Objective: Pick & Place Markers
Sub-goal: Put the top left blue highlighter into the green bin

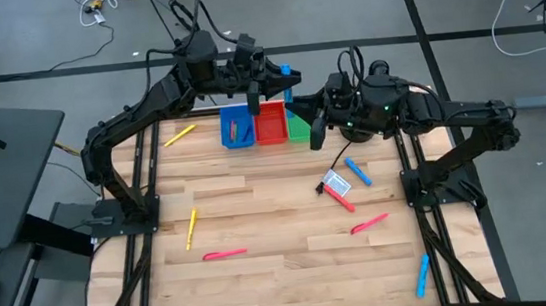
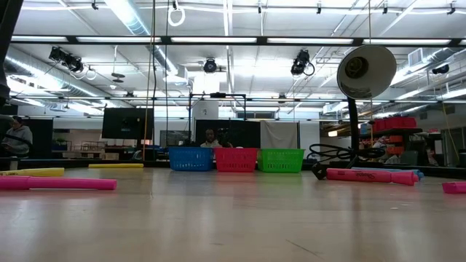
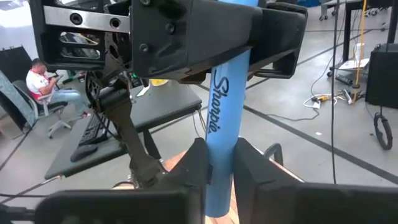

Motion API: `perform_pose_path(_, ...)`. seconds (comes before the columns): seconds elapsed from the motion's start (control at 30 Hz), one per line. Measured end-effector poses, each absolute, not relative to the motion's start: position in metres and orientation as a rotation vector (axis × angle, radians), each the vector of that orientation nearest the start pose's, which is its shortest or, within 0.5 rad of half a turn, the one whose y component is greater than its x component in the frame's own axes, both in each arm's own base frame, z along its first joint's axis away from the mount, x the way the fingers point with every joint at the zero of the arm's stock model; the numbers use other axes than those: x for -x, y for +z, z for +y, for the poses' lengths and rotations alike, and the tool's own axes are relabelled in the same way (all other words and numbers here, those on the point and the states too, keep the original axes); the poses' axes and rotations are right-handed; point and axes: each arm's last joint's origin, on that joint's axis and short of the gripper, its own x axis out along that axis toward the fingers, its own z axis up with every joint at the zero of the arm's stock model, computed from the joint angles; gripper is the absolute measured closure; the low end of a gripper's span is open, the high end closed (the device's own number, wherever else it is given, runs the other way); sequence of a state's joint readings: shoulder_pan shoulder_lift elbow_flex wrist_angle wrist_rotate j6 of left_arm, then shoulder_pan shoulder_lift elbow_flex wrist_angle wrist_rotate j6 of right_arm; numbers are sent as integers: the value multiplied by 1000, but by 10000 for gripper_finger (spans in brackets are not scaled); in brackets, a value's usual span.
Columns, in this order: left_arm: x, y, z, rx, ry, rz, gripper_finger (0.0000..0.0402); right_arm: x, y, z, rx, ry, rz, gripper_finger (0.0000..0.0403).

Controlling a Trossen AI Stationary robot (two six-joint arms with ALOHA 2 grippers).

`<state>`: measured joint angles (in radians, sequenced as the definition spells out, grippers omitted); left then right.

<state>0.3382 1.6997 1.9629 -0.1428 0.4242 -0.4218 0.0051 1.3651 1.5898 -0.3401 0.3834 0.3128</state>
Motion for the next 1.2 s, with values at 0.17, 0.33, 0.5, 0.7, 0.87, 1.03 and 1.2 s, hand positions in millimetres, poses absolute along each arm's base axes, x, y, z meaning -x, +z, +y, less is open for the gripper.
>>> perform_pose_path(0.17,-351,498,113,388,-121,-85,294,-286,464,-9,-275,-392,51,368)
perform_pose_path(0.33,-341,499,125,422,-108,-59,260,-286,463,-10,-281,-421,56,368)
perform_pose_path(0.5,-316,510,129,400,-33,-50,249,-284,459,-12,-284,-492,86,368)
perform_pose_path(0.7,-283,516,122,323,130,33,255,-284,458,-14,-293,-534,85,368)
perform_pose_path(0.87,-256,524,107,228,220,83,259,-283,457,-18,-292,-600,81,368)
perform_pose_path(1.03,-243,523,87,59,185,178,260,-282,457,-22,-293,-617,82,368)
perform_pose_path(1.2,-238,499,69,-15,87,300,260,-282,457,-23,-290,-619,83,368)
